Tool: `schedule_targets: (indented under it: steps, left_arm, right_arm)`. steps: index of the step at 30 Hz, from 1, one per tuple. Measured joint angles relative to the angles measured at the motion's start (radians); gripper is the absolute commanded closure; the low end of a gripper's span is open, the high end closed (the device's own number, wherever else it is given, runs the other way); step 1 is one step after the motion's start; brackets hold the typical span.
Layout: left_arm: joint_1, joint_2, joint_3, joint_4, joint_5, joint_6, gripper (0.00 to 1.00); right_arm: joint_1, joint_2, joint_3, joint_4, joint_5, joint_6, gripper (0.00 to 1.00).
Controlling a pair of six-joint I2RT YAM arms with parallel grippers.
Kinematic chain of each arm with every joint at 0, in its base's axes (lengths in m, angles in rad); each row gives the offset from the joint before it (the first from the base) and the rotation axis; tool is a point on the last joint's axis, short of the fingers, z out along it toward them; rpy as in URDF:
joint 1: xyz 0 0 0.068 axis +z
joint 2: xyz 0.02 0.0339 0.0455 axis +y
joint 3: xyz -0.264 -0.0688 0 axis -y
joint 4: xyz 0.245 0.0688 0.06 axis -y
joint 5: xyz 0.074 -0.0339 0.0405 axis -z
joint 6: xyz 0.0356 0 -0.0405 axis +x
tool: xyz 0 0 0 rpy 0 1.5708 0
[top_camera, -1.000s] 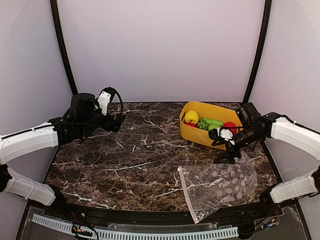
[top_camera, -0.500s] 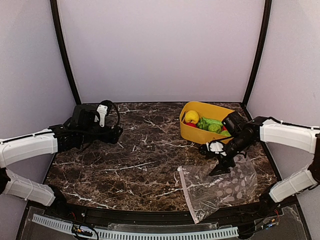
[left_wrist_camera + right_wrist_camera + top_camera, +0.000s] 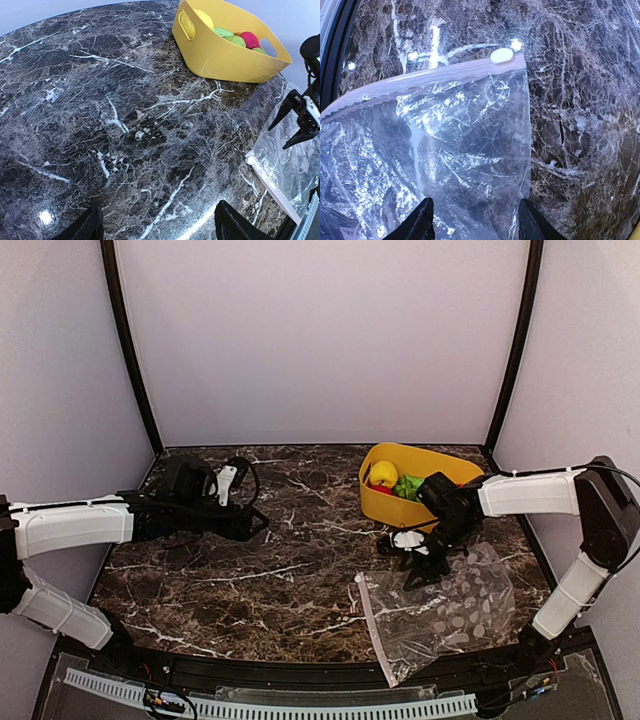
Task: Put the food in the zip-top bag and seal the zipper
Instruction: Move the zipper food storage bag to the center of the board.
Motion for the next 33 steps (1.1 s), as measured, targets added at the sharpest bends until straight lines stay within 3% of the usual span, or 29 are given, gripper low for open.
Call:
schedule_targets:
  steps: [4, 9, 10, 19, 26, 27, 30, 33]
  left_arm:
    - [0.0, -0.012, -0.001, 0.007, 0.039, -0.011, 0.25]
    - [0.0, -0.018, -0.001, 0.006, 0.059, -0.023, 0.25]
    - [0.0, -0.019, -0.001, 0.006, 0.061, -0.027, 0.25]
    - [0.0, -0.128, -0.009, -0.021, 0.028, -0.067, 0.25]
    - [0.0, -0.263, -0.01, -0.103, -0.064, -0.077, 0.25]
    - [0.0, -0.284, -0.01, -0.115, -0.081, -0.082, 0.25]
    - [0.0, -0.352, -0.023, -0.138, -0.122, -0.1, 0.25]
    - [0.0, -0.419, -0.047, -0.155, -0.153, -0.121, 0.25]
  right_arm:
    - [0.003, 0.056, 0.014, 0.011, 0.02, 0.013, 0.61]
    - [0.011, 0.093, 0.019, 0.016, 0.042, 0.018, 0.98]
    - [0.014, 0.1, 0.025, 0.017, 0.046, 0.022, 1.0]
    - [0.051, 0.187, 0.23, 0.004, 0.021, 0.103, 1.0]
    - [0.092, 0.426, 0.734, -0.055, -0.069, 0.206, 1.0]
    - [0.101, 0.472, 0.809, -0.059, -0.076, 0.218, 0.98]
    - [0.124, 0.599, 0.998, -0.076, -0.09, 0.267, 0.68]
    - [0.134, 0.722, 1.172, -0.098, -0.097, 0.304, 0.61]
